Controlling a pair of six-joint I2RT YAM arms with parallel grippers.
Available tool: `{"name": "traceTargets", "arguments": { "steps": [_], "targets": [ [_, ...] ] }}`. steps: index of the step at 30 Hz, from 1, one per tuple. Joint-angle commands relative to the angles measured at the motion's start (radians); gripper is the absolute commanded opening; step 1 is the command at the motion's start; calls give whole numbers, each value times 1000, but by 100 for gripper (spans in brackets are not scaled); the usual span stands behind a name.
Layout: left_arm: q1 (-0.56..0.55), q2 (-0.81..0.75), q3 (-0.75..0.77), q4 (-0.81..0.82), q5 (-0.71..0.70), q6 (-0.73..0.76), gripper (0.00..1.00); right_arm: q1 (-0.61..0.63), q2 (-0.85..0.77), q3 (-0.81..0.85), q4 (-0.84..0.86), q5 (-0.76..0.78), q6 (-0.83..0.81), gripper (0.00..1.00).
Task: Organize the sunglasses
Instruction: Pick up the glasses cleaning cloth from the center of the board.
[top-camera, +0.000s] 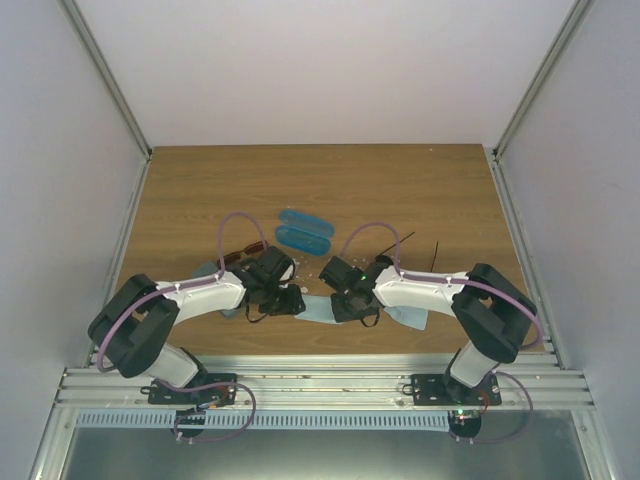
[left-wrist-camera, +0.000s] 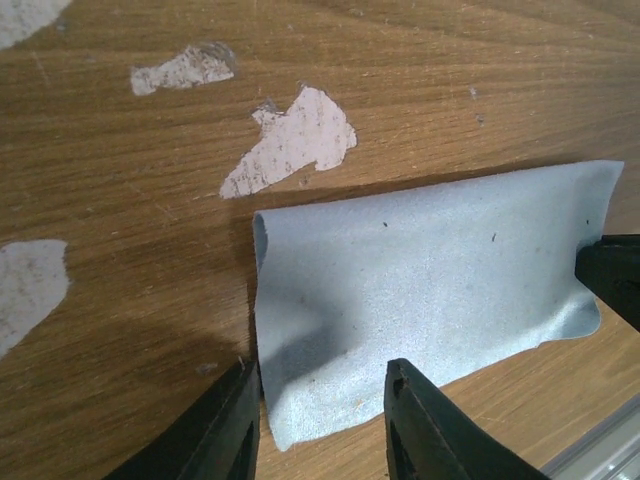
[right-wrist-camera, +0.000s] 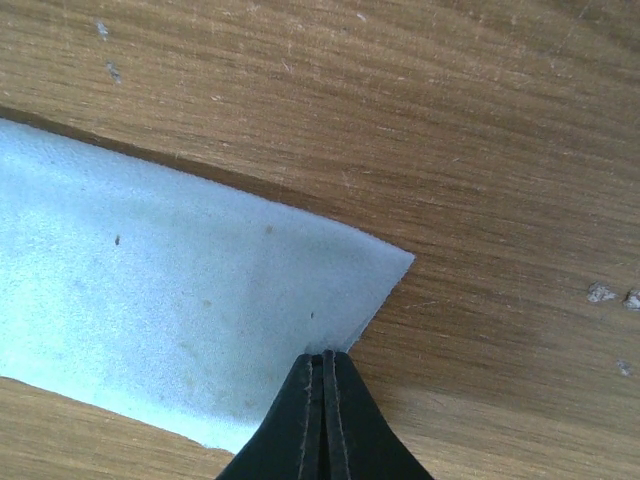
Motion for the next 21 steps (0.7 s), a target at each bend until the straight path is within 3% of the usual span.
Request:
{"name": "traceTargets", "arguments": {
  "steps": [1,15,21],
  "targets": [
    [-13,37,-2,0,-11,-17,34,4,45,-25,-39,47,18,0],
    [-22,104,28,-73,-92,-46,16,-2,44,-26,-27,50,18,1],
    [-25,101,26,-72,-106,-52,2,-2,35,-37,-14,58,21,1]
  ]
}}
